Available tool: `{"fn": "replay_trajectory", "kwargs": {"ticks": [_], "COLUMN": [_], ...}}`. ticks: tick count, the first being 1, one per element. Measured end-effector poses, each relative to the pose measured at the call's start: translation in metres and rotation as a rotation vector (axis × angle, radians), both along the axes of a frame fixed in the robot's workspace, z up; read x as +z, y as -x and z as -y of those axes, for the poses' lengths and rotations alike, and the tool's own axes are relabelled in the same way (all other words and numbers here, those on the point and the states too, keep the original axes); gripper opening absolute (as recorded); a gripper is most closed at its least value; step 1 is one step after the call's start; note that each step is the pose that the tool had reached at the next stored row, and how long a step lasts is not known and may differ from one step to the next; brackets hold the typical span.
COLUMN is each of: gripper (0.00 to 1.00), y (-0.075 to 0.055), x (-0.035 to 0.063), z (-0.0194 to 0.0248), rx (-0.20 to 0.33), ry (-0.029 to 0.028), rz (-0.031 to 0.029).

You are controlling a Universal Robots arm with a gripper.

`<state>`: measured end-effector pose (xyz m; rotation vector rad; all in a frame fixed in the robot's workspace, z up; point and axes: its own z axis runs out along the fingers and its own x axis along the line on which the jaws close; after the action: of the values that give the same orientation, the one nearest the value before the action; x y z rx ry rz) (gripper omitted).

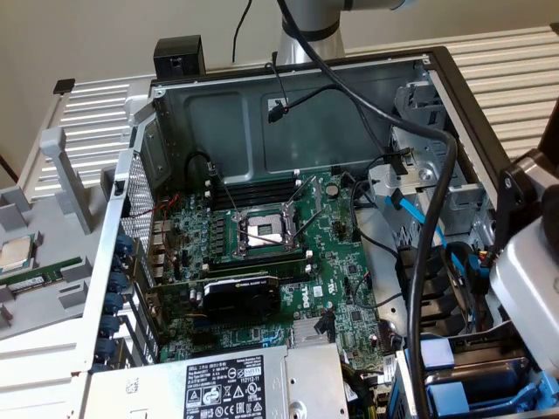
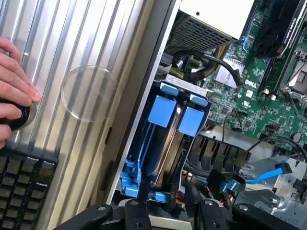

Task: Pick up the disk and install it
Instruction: 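Insert the first disk wire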

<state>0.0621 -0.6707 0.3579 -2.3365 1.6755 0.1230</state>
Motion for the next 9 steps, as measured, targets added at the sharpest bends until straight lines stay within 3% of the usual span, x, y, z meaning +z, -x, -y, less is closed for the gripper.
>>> {"fn": "replay_trajectory", "kwargs": {"ticks": [5, 9], "gripper": [0.43, 0.43], "y": [0.0, -0.0002], "x": [-0.0035, -0.0076], "z": [0.0014, 0.0029], "rx": [0.024, 0.037], "ry": [-0.023, -0.0333], "rz": [-0.0099, -0.0161]}}
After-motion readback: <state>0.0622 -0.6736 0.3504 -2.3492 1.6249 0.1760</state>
